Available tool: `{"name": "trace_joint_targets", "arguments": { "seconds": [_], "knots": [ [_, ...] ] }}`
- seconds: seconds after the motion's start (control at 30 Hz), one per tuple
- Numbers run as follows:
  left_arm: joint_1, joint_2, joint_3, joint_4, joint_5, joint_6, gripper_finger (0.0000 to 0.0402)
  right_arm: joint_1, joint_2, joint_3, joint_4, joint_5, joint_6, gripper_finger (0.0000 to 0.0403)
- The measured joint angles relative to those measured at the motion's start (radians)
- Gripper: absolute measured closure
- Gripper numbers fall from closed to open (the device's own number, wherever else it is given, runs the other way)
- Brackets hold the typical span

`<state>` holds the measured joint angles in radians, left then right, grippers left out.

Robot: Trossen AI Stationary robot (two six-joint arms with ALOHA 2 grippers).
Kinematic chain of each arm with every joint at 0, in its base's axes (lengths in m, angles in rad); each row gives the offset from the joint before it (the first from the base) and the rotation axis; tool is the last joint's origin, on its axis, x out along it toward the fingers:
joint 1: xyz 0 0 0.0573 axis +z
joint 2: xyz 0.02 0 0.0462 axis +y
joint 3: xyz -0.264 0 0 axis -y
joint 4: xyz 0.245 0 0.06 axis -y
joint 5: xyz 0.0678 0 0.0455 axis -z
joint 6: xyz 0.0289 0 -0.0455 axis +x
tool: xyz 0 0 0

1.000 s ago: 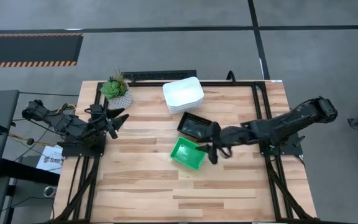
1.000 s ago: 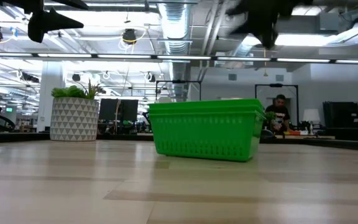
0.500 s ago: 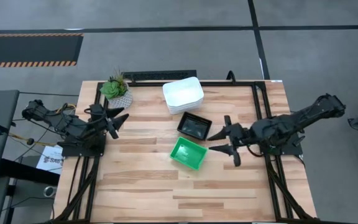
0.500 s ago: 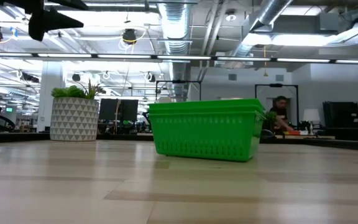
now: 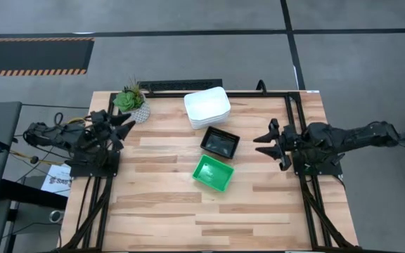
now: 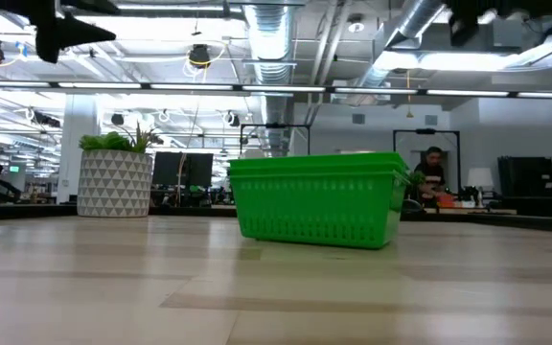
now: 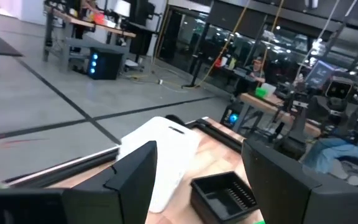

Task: Stack baskets by color
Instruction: Return to Home Position

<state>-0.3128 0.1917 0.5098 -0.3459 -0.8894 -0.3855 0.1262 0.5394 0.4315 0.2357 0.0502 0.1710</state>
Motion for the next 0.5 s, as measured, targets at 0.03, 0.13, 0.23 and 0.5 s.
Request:
{"name": "trace_joint_targets", "arguments": {
  "seconds": [0.03,0.13,0.23,0.5],
  "knots": [
    [0.005,-0.016,0.0,-0.022,0.0,-0.002,0.0178,-0.013,-0.022,-0.04,0.031,0.0,0.016,0.0231],
    [0.017,-0.055,-0.002,-0.089,-0.014,-0.021,0.0178,-0.043,-0.071,-0.138,0.109,0.0,0.051,0.0228],
    [0.022,-0.092,-0.028,-0.102,-0.041,-0.023,0.0178,-0.058,-0.125,-0.207,0.149,-0.002,0.073,0.0227],
    [0.021,-0.19,-0.137,-0.118,-0.093,-0.008,0.0178,-0.084,-0.23,-0.301,0.175,-0.007,0.098,0.0231]
  ]
}}
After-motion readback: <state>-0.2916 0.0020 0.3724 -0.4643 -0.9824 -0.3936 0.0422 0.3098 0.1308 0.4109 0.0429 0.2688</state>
